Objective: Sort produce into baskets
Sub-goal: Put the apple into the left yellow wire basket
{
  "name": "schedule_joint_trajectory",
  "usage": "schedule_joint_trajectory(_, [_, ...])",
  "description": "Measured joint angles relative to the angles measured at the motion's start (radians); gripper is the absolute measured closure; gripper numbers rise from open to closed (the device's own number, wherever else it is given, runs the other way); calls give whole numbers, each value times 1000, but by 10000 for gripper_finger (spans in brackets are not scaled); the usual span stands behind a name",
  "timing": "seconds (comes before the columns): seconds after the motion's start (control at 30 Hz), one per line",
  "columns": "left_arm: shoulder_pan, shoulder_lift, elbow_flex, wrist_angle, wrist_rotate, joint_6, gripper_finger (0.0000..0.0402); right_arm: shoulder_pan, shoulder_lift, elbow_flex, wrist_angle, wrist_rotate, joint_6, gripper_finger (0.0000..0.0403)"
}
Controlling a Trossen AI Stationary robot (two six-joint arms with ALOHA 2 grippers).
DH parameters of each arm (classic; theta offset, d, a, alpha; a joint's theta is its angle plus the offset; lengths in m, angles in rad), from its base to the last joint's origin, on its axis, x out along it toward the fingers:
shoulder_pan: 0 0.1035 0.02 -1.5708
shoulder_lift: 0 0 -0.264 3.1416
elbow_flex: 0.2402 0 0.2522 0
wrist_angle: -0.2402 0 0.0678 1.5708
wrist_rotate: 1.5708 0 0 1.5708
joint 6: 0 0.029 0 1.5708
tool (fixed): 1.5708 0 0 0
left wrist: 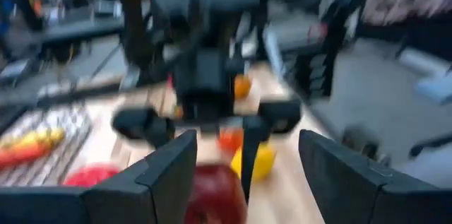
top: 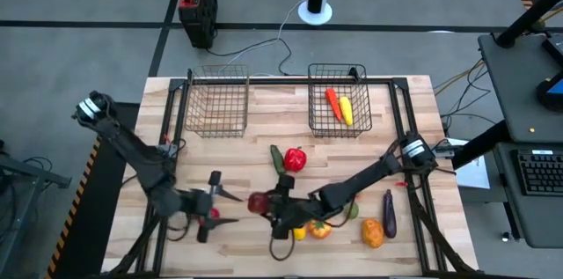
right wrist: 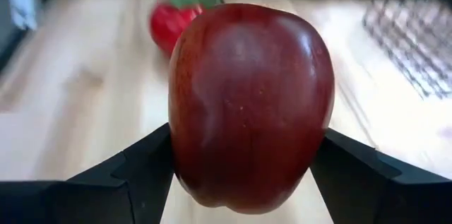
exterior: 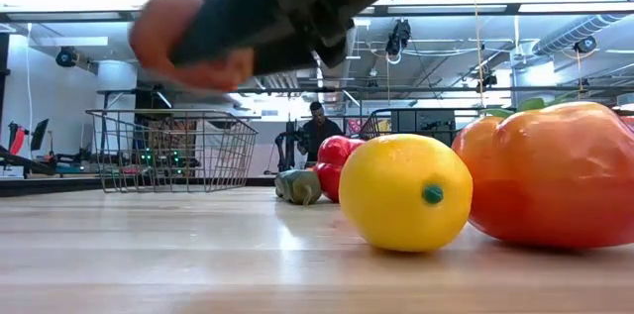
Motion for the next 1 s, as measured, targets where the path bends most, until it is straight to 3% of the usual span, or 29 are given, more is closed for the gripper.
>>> schedule_joint_trajectory(0.27, [-49, -71, -14, 161, 0, 102, 170, 59, 0, -168, 582, 21, -279, 123])
schedule_joint_trajectory(0.47, [-48, -69, -8, 220, -50, 99, 170, 92, 2, -186, 860, 20, -534, 121])
schedule_joint_trajectory(0.63, [-47, -55, 22, 240, -52, 123, 149, 93, 2, -185, 922, 20, -615, 121])
schedule_joint_trajectory(1.0, [-44, 123, 70, 285, -60, 328, 43, 89, 4, -168, 926, 19, -634, 120])
